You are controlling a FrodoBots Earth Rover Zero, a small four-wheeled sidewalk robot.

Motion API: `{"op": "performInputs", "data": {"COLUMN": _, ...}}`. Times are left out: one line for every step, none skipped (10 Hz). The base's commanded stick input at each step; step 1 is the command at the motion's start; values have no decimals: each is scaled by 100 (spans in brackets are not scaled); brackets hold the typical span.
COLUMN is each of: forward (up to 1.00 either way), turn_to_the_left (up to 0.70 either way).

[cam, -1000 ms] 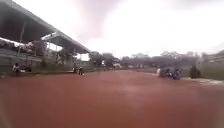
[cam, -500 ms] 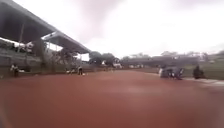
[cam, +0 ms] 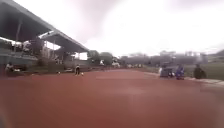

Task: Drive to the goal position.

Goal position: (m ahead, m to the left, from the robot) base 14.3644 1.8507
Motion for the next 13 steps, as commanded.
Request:
{"op": "performInputs", "data": {"forward": 50, "turn_to_the_left": -48}}
{"op": "performInputs", "data": {"forward": 50, "turn_to_the_left": -34}}
{"op": "performInputs", "data": {"forward": 50, "turn_to_the_left": -1}}
{"op": "performInputs", "data": {"forward": 50, "turn_to_the_left": 2}}
{"op": "performInputs", "data": {"forward": 50, "turn_to_the_left": 2}}
{"op": "performInputs", "data": {"forward": 50, "turn_to_the_left": 2}}
{"op": "performInputs", "data": {"forward": 50, "turn_to_the_left": 2}}
{"op": "performInputs", "data": {"forward": 50, "turn_to_the_left": 2}}
{"op": "performInputs", "data": {"forward": 50, "turn_to_the_left": 2}}
{"op": "performInputs", "data": {"forward": 50, "turn_to_the_left": 2}}
{"op": "performInputs", "data": {"forward": 50, "turn_to_the_left": 2}}
{"op": "performInputs", "data": {"forward": 50, "turn_to_the_left": 2}}
{"op": "performInputs", "data": {"forward": 50, "turn_to_the_left": 2}}
